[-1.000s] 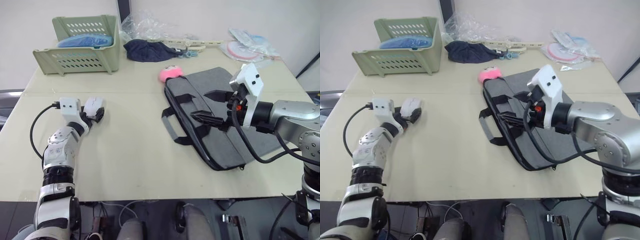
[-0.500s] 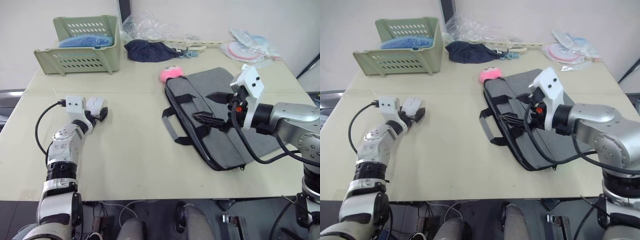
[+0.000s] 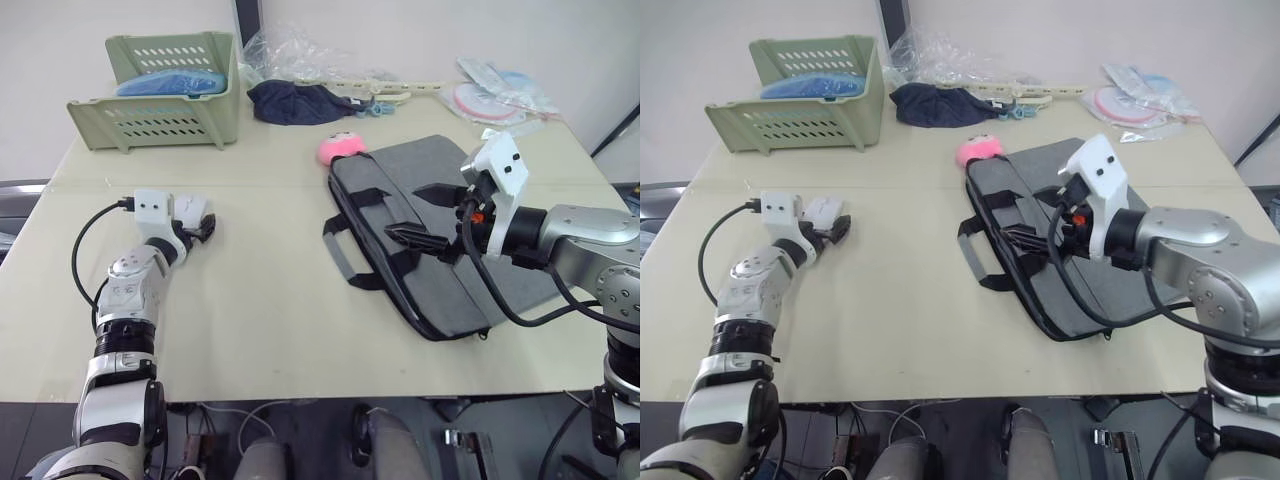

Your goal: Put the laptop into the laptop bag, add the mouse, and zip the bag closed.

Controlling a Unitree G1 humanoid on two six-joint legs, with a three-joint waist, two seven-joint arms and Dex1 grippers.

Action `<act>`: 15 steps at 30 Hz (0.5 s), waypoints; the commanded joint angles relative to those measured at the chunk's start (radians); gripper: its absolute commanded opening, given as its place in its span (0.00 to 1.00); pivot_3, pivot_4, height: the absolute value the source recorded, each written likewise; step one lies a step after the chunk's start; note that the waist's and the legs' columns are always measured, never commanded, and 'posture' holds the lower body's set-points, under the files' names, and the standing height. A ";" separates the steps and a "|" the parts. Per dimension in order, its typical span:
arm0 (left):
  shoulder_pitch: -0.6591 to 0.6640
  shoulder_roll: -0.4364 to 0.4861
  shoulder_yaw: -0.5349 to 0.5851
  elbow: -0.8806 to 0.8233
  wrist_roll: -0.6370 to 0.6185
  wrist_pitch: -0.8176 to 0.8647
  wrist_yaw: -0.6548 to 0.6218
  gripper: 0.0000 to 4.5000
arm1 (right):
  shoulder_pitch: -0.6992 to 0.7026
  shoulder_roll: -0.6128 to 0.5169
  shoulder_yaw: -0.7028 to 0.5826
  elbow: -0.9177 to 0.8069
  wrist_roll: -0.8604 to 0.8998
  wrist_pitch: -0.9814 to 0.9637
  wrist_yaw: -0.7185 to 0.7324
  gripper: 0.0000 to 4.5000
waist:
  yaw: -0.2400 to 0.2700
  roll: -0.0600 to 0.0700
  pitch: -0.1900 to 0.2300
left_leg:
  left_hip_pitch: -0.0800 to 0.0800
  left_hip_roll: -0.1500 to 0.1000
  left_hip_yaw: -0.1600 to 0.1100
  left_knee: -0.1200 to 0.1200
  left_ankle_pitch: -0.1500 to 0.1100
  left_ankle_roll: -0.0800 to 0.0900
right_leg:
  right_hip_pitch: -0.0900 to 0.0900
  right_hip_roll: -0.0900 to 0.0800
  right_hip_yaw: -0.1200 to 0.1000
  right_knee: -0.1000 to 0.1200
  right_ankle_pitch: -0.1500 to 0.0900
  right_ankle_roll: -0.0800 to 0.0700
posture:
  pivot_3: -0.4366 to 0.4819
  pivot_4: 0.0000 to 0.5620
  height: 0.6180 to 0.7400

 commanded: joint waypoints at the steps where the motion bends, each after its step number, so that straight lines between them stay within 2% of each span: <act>1: 0.021 -0.007 -0.002 0.009 -0.002 0.022 -0.008 0.63 | -0.004 -0.013 -0.032 -0.010 -0.008 -0.018 -0.017 0.98 | 0.001 0.000 0.000 | 0.000 0.000 0.000 0.000 0.000 0.000 | 0.000 0.000 0.000 0.000 0.000 0.000 | 0.48 0.27 1.00; 10: 0.037 -0.014 0.001 -0.004 -0.004 0.053 -0.001 0.63 | -0.007 -0.013 -0.021 -0.004 -0.018 -0.022 -0.012 0.98 | 0.000 0.000 0.000 | 0.000 0.000 0.000 0.000 0.000 0.000 | 0.001 0.000 0.000 0.000 0.000 0.000 | 0.48 0.27 1.00; 15: 0.059 -0.021 -0.009 -0.077 -0.019 0.083 -0.030 0.63 | -0.016 -0.016 -0.006 -0.003 -0.035 -0.028 -0.009 0.98 | 0.000 0.000 0.000 | 0.000 0.000 0.000 0.000 0.000 0.000 | 0.001 0.000 0.000 0.000 0.000 0.000 | 0.48 0.27 1.00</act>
